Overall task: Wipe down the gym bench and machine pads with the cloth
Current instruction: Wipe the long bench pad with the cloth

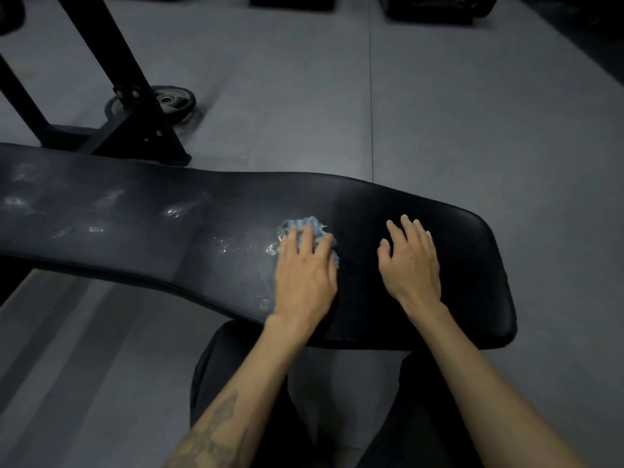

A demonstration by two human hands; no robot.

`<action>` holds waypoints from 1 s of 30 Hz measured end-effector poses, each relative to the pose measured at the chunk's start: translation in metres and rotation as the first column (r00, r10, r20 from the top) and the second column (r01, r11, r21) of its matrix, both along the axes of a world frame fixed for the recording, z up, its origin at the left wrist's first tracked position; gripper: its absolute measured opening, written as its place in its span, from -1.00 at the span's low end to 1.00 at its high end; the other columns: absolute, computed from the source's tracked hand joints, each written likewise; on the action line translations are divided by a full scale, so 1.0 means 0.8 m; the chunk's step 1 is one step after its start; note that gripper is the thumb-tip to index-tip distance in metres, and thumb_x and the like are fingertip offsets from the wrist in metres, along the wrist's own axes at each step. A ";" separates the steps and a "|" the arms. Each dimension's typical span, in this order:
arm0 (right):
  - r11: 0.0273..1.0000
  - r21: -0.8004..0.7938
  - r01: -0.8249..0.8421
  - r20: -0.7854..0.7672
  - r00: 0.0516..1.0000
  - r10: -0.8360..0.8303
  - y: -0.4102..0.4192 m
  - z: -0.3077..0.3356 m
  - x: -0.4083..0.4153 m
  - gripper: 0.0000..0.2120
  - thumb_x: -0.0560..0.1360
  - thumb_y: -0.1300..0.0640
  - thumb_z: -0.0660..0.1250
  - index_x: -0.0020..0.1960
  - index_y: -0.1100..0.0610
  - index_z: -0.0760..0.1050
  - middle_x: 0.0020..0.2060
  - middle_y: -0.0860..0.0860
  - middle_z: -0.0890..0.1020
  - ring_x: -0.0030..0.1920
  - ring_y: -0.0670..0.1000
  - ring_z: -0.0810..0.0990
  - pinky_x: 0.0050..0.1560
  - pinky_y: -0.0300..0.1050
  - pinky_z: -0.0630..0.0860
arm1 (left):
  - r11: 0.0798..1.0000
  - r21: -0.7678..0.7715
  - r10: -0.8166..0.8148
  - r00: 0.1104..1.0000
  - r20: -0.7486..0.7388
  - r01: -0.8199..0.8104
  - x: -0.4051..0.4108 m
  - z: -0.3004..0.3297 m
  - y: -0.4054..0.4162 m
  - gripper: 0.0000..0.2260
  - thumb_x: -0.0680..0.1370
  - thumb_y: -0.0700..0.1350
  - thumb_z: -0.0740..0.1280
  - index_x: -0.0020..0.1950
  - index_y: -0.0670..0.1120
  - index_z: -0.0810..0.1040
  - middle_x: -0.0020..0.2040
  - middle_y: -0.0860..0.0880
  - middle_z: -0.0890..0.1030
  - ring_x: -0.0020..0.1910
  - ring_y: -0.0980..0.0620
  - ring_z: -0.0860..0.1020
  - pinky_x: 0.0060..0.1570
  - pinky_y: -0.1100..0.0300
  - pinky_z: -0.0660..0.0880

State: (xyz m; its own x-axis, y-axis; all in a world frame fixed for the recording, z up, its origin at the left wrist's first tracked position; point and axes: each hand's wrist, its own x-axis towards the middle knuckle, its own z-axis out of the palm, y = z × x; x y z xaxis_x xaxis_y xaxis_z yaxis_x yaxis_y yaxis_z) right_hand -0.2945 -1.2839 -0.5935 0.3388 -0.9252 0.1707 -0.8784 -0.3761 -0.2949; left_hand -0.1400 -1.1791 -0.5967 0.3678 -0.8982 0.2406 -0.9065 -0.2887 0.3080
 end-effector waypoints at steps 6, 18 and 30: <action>1.000 -0.004 -0.004 -0.009 1.000 0.004 0.000 -0.001 0.000 -0.51 0.67 0.01 0.08 0.56 0.14 0.27 0.57 0.14 0.25 0.60 0.14 0.12 0.60 0.10 0.02 | 0.971 -0.001 -0.239 0.967 0.086 0.240 0.001 -0.008 -0.007 -0.60 0.69 0.05 0.08 0.48 -0.02 0.45 0.51 -0.13 0.43 0.54 -0.18 0.32 0.53 -0.09 0.24; 0.990 -0.011 -0.142 -0.052 0.989 0.141 -0.012 0.002 0.034 -0.56 0.69 0.12 0.09 0.54 0.21 0.28 0.56 0.14 0.28 0.57 0.13 0.19 0.58 0.10 0.11 | 0.990 0.011 -0.143 0.987 0.075 0.143 0.032 -0.004 -0.022 -0.58 0.70 0.05 0.05 0.51 -0.02 0.43 0.53 -0.14 0.40 0.56 -0.20 0.29 0.57 -0.11 0.19; 0.994 0.013 -0.106 0.073 0.992 0.105 -0.015 0.000 0.037 -0.54 0.68 0.03 0.12 0.54 0.13 0.32 0.55 0.05 0.30 0.58 0.02 0.17 0.60 0.01 0.03 | 0.987 0.077 -0.145 0.987 0.064 0.140 0.046 0.004 -0.046 -0.57 0.72 0.04 0.06 0.56 -0.04 0.35 0.59 -0.15 0.32 0.60 -0.19 0.21 0.59 -0.09 0.15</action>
